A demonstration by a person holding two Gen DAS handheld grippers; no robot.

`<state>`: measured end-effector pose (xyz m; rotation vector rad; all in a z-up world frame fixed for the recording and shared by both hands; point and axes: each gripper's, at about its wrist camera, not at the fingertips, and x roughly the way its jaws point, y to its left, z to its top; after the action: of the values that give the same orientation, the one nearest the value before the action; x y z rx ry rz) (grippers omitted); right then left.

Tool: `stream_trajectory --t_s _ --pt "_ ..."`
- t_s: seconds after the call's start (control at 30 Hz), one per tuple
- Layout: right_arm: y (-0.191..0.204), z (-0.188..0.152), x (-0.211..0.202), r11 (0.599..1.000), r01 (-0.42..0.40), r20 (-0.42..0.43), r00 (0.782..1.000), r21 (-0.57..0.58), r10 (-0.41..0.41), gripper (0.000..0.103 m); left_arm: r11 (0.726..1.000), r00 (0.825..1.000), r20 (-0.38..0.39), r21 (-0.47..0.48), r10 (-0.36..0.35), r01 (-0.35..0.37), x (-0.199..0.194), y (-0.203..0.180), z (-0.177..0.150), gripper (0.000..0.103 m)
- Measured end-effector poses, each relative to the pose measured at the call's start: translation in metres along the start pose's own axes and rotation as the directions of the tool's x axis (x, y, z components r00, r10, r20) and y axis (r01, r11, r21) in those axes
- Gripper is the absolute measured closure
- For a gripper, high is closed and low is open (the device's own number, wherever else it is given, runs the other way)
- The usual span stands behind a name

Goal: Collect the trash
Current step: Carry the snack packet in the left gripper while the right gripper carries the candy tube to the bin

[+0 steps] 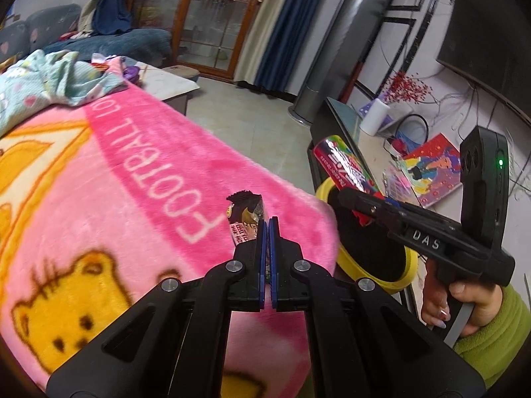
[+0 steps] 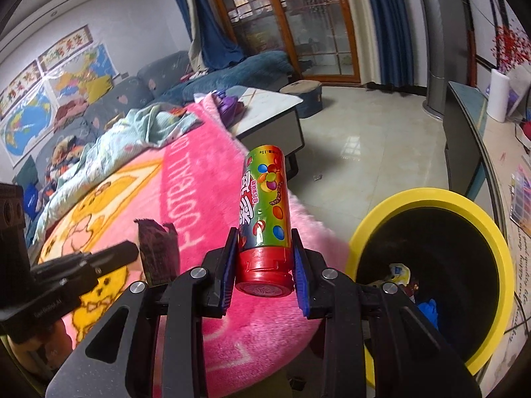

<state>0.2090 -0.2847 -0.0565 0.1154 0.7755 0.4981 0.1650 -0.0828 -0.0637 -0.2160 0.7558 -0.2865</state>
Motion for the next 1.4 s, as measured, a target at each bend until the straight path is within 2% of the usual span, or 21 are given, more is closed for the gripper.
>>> stream_trajectory --t_s 0.47,0.97,1.4 --pt "-0.048 0.002 -0.028 0.991 0.037 0.066 0.997 0.130 -0.046 0.074 0.991 0.998 -0.024 0.117 -0.060 0.063 0.023 -0.052 0.012 0.103" --pt "-0.107 -0.012 -0.059 0.958 0.079 0.115 0.987 0.275 -0.115 0.074 0.973 0.993 -0.055 0.204 -0.104 0.113 0.044 -0.102 0.012 0.103" --pt "-0.154 -0.042 -0.072 0.920 0.191 0.090 0.968 0.342 -0.235 0.074 0.947 0.987 -0.108 0.285 -0.122 0.148 0.071 -0.140 0.002 0.103"
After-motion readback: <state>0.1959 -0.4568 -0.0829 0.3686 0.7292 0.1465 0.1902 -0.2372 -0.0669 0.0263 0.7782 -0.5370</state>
